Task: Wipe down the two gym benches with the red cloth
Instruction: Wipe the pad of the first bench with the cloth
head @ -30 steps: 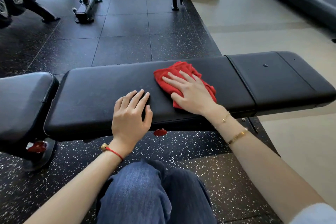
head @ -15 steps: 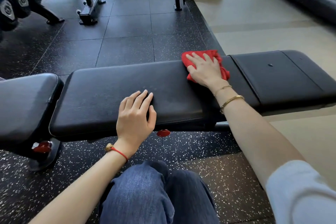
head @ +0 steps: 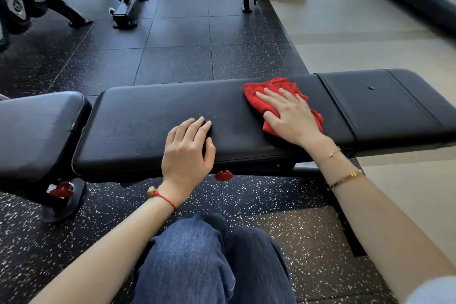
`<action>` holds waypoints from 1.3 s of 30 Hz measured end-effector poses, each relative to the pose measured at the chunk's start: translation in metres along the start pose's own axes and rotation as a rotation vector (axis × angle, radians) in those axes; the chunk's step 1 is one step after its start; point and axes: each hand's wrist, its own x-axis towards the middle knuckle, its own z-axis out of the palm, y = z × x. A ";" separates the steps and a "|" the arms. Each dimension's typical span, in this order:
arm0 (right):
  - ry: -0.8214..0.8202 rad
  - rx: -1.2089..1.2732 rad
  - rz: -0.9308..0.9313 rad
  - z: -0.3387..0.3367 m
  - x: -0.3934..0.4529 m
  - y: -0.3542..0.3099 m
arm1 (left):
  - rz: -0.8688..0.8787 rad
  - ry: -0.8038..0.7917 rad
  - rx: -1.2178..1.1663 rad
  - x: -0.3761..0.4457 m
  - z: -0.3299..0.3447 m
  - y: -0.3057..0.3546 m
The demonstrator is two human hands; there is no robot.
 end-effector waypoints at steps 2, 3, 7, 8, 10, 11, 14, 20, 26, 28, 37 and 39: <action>0.002 -0.006 0.066 0.002 0.018 -0.007 | 0.000 -0.017 -0.001 0.000 -0.001 0.001; -0.005 -0.017 0.064 0.004 0.024 -0.016 | -0.002 -0.023 -0.003 0.001 -0.001 0.001; -0.058 -0.025 -0.117 0.017 0.024 -0.066 | -0.028 -0.016 -0.051 0.002 -0.006 0.004; -0.061 -0.024 -0.178 0.020 0.017 -0.075 | -0.046 -0.003 -0.078 0.003 -0.008 0.005; -0.058 -0.007 -0.282 0.021 -0.004 -0.082 | -0.100 0.012 -0.119 0.002 -0.013 0.003; -0.055 0.010 -0.315 0.019 -0.013 -0.079 | -0.125 0.011 -0.122 0.002 -0.015 0.000; -0.044 0.054 -0.321 0.013 -0.029 -0.060 | -0.164 0.015 -0.061 -0.001 -0.022 -0.016; 0.007 0.018 -0.024 0.015 0.018 -0.048 | -0.161 0.001 -0.052 -0.004 -0.022 -0.026; -0.043 -0.013 -0.159 0.029 0.026 -0.110 | -0.169 -0.031 -0.070 -0.003 -0.024 -0.023; -0.048 -0.007 -0.262 0.031 0.009 -0.120 | -0.174 -0.042 -0.077 -0.003 -0.025 -0.023; -0.011 0.032 -0.096 0.009 -0.022 -0.034 | -0.144 -0.040 -0.077 -0.005 -0.025 -0.023; 0.001 0.019 0.016 0.008 -0.002 -0.031 | -0.147 -0.048 -0.060 -0.004 -0.025 -0.021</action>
